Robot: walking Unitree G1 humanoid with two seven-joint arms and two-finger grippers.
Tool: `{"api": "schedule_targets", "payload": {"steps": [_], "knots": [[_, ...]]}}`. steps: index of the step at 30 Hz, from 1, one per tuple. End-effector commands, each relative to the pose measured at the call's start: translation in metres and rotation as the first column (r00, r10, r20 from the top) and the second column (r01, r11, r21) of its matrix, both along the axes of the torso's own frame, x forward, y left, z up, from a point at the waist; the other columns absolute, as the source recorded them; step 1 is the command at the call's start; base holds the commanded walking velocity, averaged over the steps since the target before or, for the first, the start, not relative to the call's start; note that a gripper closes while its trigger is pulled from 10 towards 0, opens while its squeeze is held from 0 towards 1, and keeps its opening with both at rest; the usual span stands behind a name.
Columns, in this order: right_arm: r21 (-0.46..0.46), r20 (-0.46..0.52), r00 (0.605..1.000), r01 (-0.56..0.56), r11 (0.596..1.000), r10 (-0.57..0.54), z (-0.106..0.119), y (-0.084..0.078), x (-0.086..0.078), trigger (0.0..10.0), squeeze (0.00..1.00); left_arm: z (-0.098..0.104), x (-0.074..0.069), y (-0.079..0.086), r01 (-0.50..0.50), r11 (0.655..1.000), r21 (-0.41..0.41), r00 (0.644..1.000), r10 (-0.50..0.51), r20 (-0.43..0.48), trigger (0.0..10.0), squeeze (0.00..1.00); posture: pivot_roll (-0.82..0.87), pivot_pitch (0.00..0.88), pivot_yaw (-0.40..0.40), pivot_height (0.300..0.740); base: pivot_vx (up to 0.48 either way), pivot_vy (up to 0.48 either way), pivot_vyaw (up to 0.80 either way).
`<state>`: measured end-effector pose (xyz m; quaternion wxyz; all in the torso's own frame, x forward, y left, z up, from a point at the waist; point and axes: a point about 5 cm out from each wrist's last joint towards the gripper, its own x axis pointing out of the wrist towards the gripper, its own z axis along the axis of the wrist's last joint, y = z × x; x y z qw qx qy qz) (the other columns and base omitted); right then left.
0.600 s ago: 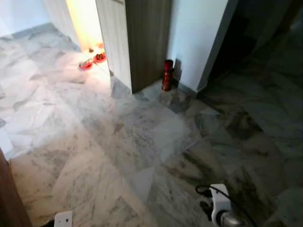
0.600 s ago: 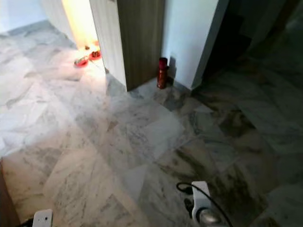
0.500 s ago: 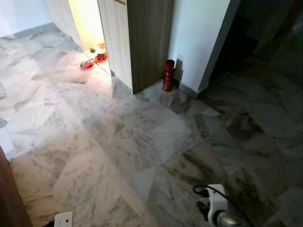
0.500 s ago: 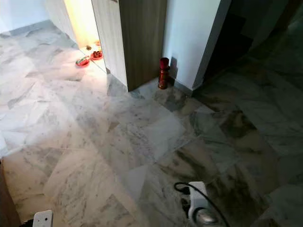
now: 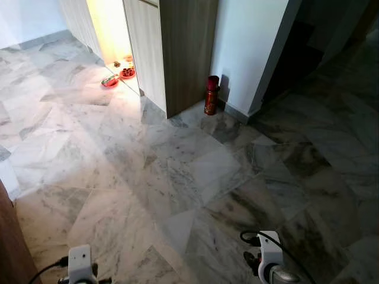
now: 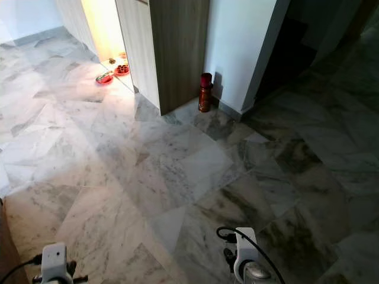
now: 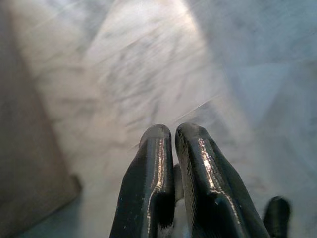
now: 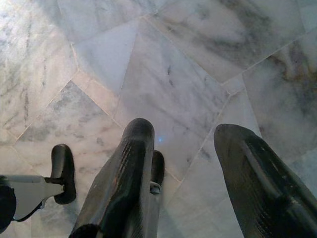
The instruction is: Move the pillow to the sofa from floor
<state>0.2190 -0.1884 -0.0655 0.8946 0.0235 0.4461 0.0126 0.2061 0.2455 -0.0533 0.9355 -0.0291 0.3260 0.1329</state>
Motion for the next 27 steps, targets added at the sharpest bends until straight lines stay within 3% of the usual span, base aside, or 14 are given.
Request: {"api": "schedule_targets", "payload": {"steps": [1, 5, 9, 16, 24, 27], "knots": [[-0.001, -0.009, 1.000, 0.012, 1.000, -0.012, -0.002, 0.000, -0.003, 10.0, 0.00, -0.002, -0.001, -0.004, 0.008, 1.000, -0.029, 1.000, -0.008, 0.000, 10.0, 0.00, 0.10, 0.110, -0.032, 0.740, 0.000, 0.000, 0.00], [-0.003, -0.023, 1.000, 0.018, 1.000, -0.018, -0.006, -0.001, -0.011, 10.0, 0.00, -0.001, 0.009, -0.022, 0.076, 0.994, -0.074, 0.997, -0.075, 0.014, 10.0, 0.00, 0.10, 0.111, -0.033, 0.740, 0.000, 0.000, 0.00], [0.004, -0.019, 0.999, 0.030, 1.000, -0.030, -0.008, 0.001, -0.013, 10.0, 0.00, -0.007, 0.003, -0.027, 0.086, 0.994, -0.073, 0.995, -0.089, -0.038, 10.0, 0.00, 0.10, 0.114, -0.031, 0.740, 0.000, 0.000, 0.00], [0.011, 0.002, 1.000, 0.026, 1.000, -0.026, -0.006, 0.002, -0.011, 10.0, 0.00, -0.016, -0.011, -0.028, 0.069, 0.996, -0.051, 0.991, -0.075, -0.111, 10.0, 0.00, 0.11, 0.114, -0.029, 0.740, 0.000, 0.000, 0.00], [-0.023, 0.001, 1.000, -0.029, 0.999, 0.029, -0.006, 0.004, -0.009, 10.0, 0.00, -0.018, -0.016, -0.025, 0.046, 0.998, -0.038, 0.990, -0.050, -0.130, 10.0, 0.00, 0.12, 0.110, -0.025, 0.740, 0.000, 0.000, 0.00], [-0.035, 0.005, 0.999, -0.037, 0.999, 0.037, -0.005, 0.004, -0.009, 10.0, 0.00, -0.019, -0.017, -0.024, 0.043, 0.998, -0.035, 0.990, -0.048, -0.135, 10.0, 0.00, 0.12, 0.104, -0.022, 0.740, 0.000, 0.000, 0.68]]}}
